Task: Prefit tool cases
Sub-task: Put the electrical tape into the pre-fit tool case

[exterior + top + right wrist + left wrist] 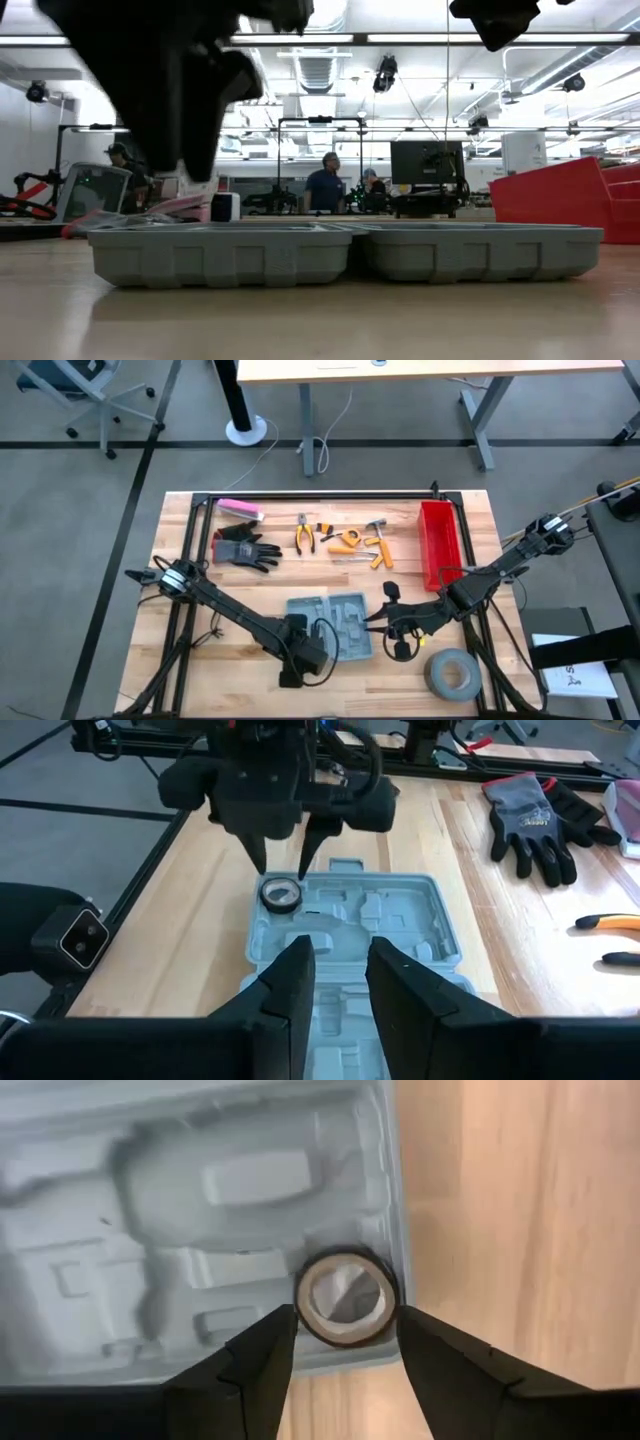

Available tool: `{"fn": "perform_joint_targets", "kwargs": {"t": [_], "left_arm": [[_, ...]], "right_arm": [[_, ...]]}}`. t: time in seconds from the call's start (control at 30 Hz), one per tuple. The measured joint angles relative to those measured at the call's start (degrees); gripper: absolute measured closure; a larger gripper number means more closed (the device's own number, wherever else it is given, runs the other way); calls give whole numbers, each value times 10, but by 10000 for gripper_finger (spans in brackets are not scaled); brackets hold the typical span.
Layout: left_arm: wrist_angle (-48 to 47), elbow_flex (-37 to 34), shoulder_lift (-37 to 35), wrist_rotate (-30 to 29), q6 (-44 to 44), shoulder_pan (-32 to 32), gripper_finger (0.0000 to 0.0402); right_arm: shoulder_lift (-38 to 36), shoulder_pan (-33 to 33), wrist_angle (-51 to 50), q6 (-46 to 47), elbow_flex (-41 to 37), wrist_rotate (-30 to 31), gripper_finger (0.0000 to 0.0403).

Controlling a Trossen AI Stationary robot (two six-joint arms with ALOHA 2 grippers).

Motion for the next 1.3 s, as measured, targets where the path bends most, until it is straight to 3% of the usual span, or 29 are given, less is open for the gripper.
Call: {"fn": "perform_joint_targets", "kwargs": {"t": [0.4,0.83,1.3], "left_arm": [[9,5,1,-4,-7,0,188],[148,-114,19,4,3,3,216],[35,28,5,-8,-21,6,231]], "right_arm": [[0,0,0,-1,0,0,338],[0,0,-4,5,0,0,331],[0,0,-4,8,0,0,332]]}}
